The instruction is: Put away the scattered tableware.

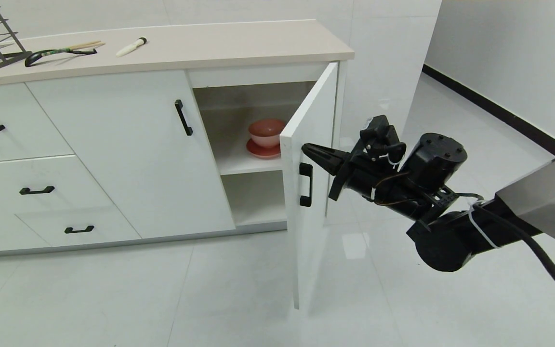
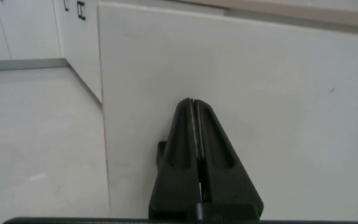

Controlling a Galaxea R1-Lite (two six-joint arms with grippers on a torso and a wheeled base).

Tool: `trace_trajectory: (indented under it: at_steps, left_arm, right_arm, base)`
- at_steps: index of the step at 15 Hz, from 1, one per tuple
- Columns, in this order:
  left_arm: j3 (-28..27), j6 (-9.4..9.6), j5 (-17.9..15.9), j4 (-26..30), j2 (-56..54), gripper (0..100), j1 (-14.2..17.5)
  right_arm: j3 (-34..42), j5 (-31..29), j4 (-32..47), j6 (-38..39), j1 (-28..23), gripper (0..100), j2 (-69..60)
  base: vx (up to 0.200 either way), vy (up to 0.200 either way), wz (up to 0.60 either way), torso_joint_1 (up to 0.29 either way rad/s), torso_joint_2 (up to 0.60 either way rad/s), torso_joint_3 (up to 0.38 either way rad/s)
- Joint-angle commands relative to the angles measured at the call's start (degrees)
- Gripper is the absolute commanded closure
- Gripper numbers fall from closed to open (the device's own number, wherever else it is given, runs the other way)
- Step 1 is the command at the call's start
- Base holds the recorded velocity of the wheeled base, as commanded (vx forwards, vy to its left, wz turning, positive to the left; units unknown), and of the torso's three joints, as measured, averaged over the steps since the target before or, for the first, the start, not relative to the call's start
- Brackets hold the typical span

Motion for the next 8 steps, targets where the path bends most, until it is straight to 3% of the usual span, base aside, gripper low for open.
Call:
trace_trajectory:
  at_steps: [1, 8]
  left_arm:
    - [0.00, -0.02, 0.01, -0.01, 0.02, 0, 0.02]
    - [0.00, -0.02, 0.01, -0.01, 0.02, 0, 0.02]
  right_arm:
    - [-4.91, -0.06, -0.12, 0.16, 0.52, 100, 3.89]
    - [-17.13, -2.17, -0.74, 1.21, 2.54, 100, 11.71]
  base:
    - [0.000, 0.000, 0.00, 0.000, 0.00, 0.000]
    - [0.000, 0.000, 0.00, 0.000, 0.00, 0.000]
